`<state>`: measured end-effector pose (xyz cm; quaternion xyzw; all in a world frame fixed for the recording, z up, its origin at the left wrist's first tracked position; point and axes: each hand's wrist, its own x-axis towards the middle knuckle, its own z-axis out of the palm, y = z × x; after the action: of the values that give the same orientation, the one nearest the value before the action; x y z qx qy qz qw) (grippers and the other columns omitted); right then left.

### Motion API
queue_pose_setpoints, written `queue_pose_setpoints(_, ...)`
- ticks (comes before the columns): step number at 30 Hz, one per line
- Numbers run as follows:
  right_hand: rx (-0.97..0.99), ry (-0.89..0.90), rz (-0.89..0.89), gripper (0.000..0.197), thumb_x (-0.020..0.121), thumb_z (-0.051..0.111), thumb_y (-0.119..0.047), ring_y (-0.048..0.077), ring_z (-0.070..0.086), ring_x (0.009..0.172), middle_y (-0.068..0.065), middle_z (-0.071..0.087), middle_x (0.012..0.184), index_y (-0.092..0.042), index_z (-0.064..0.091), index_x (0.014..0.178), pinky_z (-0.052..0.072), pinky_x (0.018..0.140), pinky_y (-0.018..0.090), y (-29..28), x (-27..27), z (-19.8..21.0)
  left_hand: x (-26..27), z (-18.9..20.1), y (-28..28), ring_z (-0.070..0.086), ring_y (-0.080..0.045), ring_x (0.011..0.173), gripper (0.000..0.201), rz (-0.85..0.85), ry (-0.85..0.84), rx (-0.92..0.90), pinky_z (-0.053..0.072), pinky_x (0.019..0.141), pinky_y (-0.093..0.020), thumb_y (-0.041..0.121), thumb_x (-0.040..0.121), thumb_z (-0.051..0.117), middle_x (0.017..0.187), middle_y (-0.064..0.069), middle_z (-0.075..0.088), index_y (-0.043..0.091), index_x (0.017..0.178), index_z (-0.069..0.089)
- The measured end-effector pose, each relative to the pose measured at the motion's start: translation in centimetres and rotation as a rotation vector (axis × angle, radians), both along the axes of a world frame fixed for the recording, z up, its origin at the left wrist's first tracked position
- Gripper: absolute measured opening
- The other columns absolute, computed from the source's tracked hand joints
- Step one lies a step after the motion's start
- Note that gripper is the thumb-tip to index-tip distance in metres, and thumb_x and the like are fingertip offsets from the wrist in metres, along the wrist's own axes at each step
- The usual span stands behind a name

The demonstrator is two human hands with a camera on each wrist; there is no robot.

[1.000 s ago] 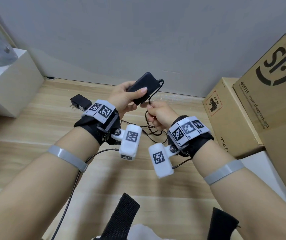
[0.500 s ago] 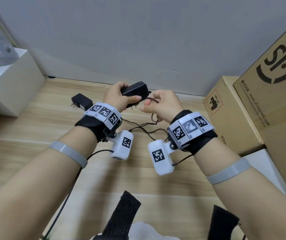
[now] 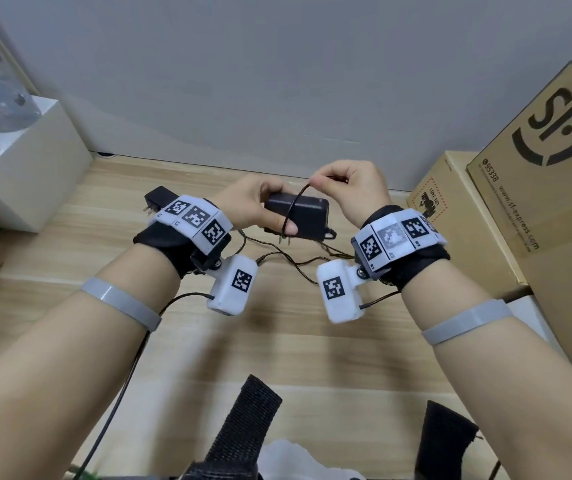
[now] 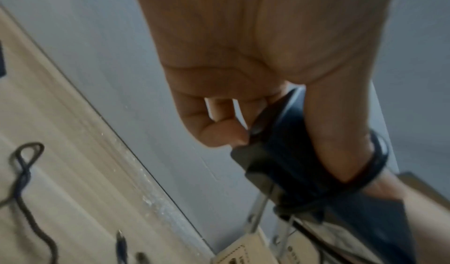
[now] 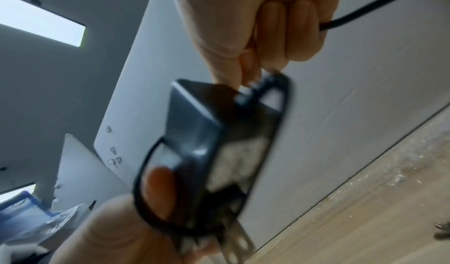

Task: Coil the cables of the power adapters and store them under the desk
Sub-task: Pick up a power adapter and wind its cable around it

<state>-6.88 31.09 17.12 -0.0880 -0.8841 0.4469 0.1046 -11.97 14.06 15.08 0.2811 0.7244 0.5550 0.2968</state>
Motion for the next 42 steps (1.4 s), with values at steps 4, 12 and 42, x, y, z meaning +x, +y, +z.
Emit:
queue_pose_setpoints(4, -0.047, -0.059, -0.026, 0.017, 0.089, 0.053, -0.010, 0.013, 0.055, 0.077, -0.001, 0.063, 0.081, -0.013, 0.070, 0.090, 0.043, 0.075, 0.027, 0.3, 0.1, -1.1, 0.0, 0.5, 0.2, 0.062, -0.006, 0.061, 0.035, 0.131, -0.068, 0.143, 0.044, 0.054, -0.018, 0.020, 0.061, 0.074, 0.072, 0.011, 0.065, 0.025, 0.093, 0.060)
queue_pose_setpoints(12, 0.028, -0.168, 0.111, 0.023, 0.096, 0.043, -0.019, 0.003, 0.044, 0.063, -0.017, 0.048, 0.065, -0.017, 0.066, 0.093, 0.040, 0.076, 0.030, -1.4, 0.9, -2.6, 0.3, 1.0, 1.9, 0.059, -0.009, 0.067, 0.007, 0.391, -0.161, 0.319, 0.050, 0.050, -0.018, 0.013, 0.088, 0.059, 0.086, 0.001, 0.057, 0.018, 0.091, 0.055)
queue_pose_setpoints(42, 0.214, -0.002, 0.072, 0.017, 0.065, 0.077, -0.032, 0.013, 0.060, 0.069, -0.009, 0.064, 0.065, -0.034, 0.062, 0.057, 0.053, 0.076, 0.039, -1.5, 0.9, -0.1, 0.0, -1.1, 0.6, 0.058, -0.016, 0.067, 0.031, 0.201, 0.101, -0.134, 0.049, 0.054, -0.022, 0.008, 0.064, 0.082, 0.077, -0.002, 0.064, 0.018, 0.090, 0.066)
